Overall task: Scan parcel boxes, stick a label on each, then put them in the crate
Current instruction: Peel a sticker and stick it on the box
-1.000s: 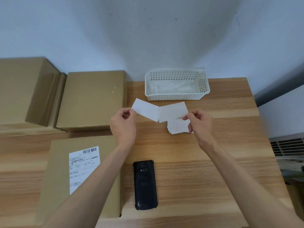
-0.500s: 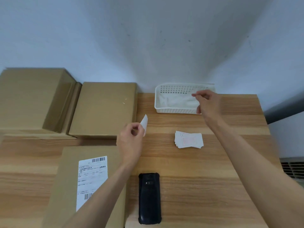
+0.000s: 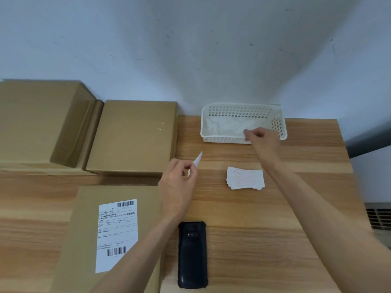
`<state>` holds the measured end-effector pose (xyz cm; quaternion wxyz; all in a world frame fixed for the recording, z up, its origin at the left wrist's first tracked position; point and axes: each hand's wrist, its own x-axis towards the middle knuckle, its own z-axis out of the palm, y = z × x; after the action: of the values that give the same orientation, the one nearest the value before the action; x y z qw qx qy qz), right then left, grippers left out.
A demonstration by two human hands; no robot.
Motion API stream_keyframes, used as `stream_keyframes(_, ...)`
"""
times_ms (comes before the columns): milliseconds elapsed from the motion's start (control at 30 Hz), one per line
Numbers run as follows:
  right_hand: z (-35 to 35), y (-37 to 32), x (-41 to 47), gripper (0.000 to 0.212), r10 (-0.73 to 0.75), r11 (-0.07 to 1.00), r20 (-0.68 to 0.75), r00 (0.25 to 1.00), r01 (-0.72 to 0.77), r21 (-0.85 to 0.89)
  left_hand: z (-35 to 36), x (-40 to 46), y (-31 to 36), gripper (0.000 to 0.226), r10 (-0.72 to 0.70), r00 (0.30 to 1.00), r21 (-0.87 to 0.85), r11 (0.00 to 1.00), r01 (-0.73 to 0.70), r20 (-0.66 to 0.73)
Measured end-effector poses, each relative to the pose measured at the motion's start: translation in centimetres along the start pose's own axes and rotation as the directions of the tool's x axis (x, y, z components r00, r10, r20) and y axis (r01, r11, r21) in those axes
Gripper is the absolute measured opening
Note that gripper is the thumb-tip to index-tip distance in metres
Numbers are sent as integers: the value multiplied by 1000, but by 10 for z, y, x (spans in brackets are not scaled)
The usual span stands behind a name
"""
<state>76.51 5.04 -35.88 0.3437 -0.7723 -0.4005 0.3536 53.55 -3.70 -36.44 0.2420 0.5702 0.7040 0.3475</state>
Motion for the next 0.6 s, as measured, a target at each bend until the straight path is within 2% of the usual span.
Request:
stream_keyframes(67,10,-3,-28,28,-6,999,96,995,3,34,4,-3,-1,6,132,991,82,988,-129,-36)
stream_keyframes(167,27,-8,-71,29,10,990,243,970,-43,132,13,-9,-6,5,348,936,190,923,-334,-49)
stream_keyframes(300,42,-5,-107,23,73,973,288,955,-132,190,18,-16,-13,8,527,847,252,830,-498,-62)
stream_keyframes(400,49,2,-124,13,102,963,251,963,-159,217,18,-23,-18,9,575,815,269,798,-539,-71)
stream_keyframes(500,53,6,-133,12,115,963,223,968,-163,214,13,-32,-25,12,609,792,244,775,-583,-41)
stream_keyframes(567,53,9,-138,12,111,970,205,972,-151,193,5,-38,-32,15,581,814,168,803,-572,-3)
stream_keyframes(600,53,9,-141,11,103,974,200,974,-140,180,0,-40,-35,20,520,854,112,848,-518,16)
